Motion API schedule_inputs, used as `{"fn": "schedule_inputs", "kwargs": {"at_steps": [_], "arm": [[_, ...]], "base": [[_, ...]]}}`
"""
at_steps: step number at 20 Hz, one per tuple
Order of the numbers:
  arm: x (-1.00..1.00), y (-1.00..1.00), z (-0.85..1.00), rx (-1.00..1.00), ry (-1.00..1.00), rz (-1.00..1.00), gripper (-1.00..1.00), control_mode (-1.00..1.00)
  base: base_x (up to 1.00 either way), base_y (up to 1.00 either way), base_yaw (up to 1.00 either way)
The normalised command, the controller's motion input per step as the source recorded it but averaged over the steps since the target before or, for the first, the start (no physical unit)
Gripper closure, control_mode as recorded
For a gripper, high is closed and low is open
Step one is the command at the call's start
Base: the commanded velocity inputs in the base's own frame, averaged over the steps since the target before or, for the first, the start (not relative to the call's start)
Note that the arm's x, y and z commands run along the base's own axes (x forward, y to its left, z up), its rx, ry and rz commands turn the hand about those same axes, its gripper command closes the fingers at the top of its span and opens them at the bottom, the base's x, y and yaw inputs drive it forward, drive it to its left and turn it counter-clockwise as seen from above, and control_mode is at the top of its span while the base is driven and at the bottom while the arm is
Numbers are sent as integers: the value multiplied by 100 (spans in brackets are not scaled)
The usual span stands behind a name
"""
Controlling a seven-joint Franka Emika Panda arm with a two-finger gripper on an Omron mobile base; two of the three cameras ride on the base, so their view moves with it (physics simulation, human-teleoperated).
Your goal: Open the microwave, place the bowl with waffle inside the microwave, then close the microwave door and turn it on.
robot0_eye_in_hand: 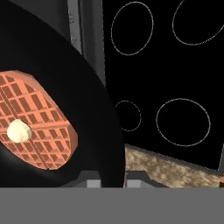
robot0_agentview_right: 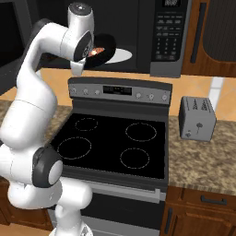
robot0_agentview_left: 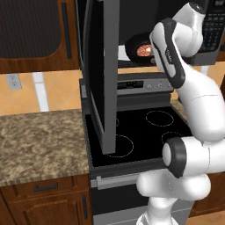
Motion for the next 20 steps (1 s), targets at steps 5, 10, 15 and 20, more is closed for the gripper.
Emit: {"fn": "schedule_inputs", "kwargs": {"at_steps": [5, 10, 15, 20], "arm": [[65, 3, 0, 5, 0, -14, 100, -100], [96, 14, -27, -9, -2, -1, 100, -100], [65, 20, -38, -16, -11, 0, 100, -100], [-9, 6, -14, -3, -12, 0, -100, -100]], "base": [[0, 0, 0], [0, 0, 0], [0, 0, 0], [0, 0, 0]]}}
